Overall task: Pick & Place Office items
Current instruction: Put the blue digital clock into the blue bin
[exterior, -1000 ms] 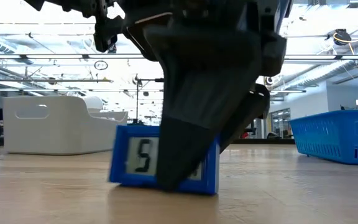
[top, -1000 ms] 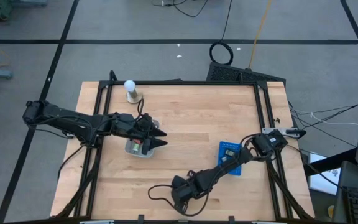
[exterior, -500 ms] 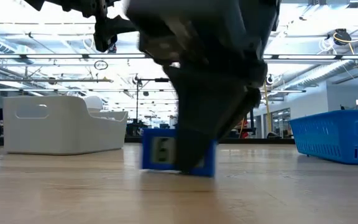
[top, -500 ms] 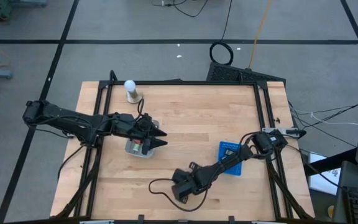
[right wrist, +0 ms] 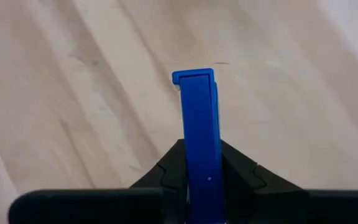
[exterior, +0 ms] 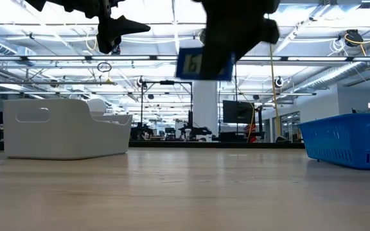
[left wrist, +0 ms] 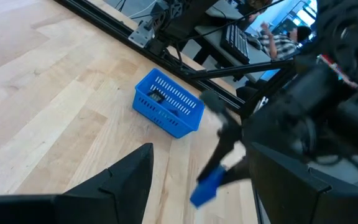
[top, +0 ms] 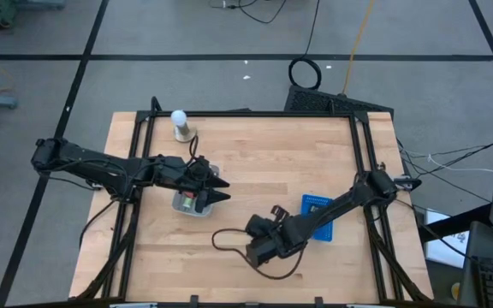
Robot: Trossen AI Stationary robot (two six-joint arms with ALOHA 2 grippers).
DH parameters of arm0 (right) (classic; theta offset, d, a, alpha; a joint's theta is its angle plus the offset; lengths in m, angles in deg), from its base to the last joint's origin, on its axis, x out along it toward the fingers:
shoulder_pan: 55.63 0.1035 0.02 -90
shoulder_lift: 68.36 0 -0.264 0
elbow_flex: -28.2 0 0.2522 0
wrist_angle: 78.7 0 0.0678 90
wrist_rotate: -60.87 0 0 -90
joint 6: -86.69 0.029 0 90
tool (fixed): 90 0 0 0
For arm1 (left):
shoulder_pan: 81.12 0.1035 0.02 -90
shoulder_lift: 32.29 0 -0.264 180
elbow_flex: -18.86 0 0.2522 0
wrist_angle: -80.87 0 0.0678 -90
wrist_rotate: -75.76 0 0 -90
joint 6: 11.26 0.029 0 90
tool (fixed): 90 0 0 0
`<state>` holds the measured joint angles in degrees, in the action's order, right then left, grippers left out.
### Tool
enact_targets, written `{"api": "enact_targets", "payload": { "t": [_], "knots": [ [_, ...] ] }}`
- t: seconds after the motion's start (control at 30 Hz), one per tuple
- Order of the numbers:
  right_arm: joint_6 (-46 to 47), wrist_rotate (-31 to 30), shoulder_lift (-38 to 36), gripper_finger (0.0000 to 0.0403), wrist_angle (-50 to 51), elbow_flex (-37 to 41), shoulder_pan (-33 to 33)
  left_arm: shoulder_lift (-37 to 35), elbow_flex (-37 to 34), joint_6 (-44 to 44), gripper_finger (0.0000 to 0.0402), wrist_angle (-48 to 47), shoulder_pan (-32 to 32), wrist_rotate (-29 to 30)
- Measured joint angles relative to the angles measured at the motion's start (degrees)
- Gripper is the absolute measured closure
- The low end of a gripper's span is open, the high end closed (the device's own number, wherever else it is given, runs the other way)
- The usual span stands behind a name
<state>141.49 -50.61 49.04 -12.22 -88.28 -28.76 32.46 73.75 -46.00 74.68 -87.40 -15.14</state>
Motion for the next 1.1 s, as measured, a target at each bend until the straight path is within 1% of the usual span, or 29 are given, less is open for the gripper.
{"api": "enact_targets", "payload": {
  "t": [0.23, 0.33, 0.6, 0.7, 0.77, 0.9, 1.1],
  "knots": [
    [3.19, -3.7, -5.63, 0.0355, 8.78, -0.02, 0.09, 0.0, 0.0, 0.0, 0.0147, -0.02, -0.02, 0.0],
    [4.75, -4.2, -7.85, 0.0355, 13.13, -0.09, 0.14, 0.0, 0.0, 0.0, 0.0147, -0.02, -0.02, 0.0],
    [11.1, -5.7, -10.45, 0.0355, 27.22, -0.09, 1.76, 0.0, 0.0, 0.0, 0.0147, -0.02, -0.01, 0.0],
    [13.58, -5.79, -11.07, 0.0355, 29.65, 1.02, 2.21, 0.0, 0.0, 0.0, 0.0147, -0.02, -0.02, 0.0],
    [14.9, -5.77, -12.07, 0.0355, 29.14, 3.64, 2.27, 0.0, 0.0, 0.0, 0.0147, -0.02, -0.02, 0.0],
    [17.11, -4.86, -16.39, 0.0354, 23.28, 12.09, 2.49, -0.01, 0.0, 0.0, 0.0147, -0.02, -0.01, 0.0],
    [20.6, -0.88, -27.87, 0.0353, 9.77, 29.22, 2.49, 0.0, 0.0, 0.0, 0.0147, -0.02, 0.0, 0.0]
  ]
}}
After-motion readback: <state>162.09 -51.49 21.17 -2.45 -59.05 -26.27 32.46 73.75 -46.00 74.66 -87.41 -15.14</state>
